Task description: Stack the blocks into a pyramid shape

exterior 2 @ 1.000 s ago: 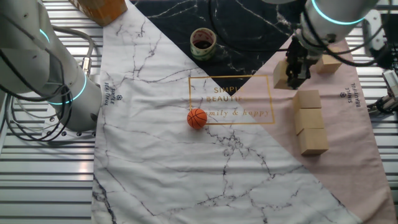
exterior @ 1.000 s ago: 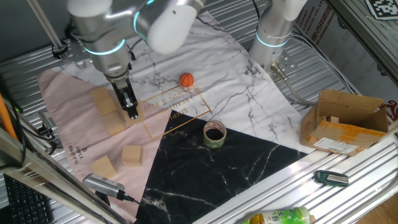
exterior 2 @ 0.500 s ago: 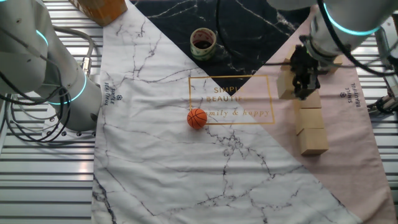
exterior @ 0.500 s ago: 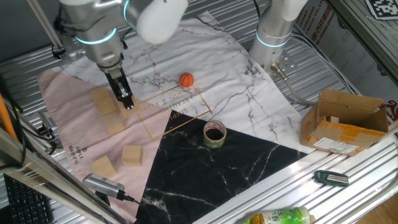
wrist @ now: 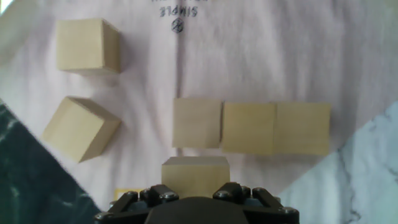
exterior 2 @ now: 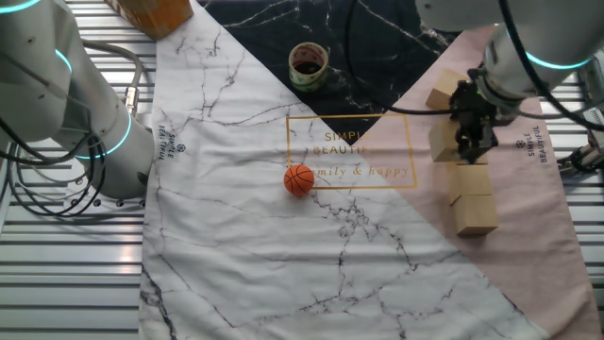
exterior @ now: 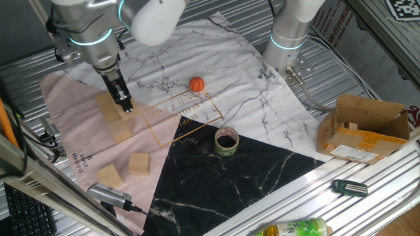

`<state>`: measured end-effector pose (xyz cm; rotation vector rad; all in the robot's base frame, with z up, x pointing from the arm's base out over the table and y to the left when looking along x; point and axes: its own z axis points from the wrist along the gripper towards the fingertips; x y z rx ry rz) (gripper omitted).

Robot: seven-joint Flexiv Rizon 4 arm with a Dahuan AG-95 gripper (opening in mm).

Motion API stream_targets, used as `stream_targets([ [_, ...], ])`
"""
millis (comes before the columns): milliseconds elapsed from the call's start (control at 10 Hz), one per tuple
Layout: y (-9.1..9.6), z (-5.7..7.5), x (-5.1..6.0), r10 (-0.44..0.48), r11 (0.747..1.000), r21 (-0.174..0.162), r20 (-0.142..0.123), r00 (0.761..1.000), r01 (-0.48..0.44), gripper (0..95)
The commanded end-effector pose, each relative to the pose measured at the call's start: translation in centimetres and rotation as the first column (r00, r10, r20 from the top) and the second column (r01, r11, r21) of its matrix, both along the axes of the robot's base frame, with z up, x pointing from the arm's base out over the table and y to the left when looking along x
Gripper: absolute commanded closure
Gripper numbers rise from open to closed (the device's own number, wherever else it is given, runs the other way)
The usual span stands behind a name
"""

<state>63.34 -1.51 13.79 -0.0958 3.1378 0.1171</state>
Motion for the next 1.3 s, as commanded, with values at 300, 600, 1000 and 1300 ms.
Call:
stream_targets([
  [300,-0.7,-0.2,0.9,-0.039,0.999,-0.003,0.016,0.999,0.039,95.0],
  [600,-3.0,-0.7,1.6,-0.053,0.999,0.004,0.022,0.998,0.053,95.0],
  [1000,-3.5,-1.6,2.3,-0.022,1.0,-0.021,0.031,0.999,0.023,95.0],
  [1300,-3.1,-1.6,3.3,-0.024,0.999,-0.025,0.025,0.999,0.025,95.0],
])
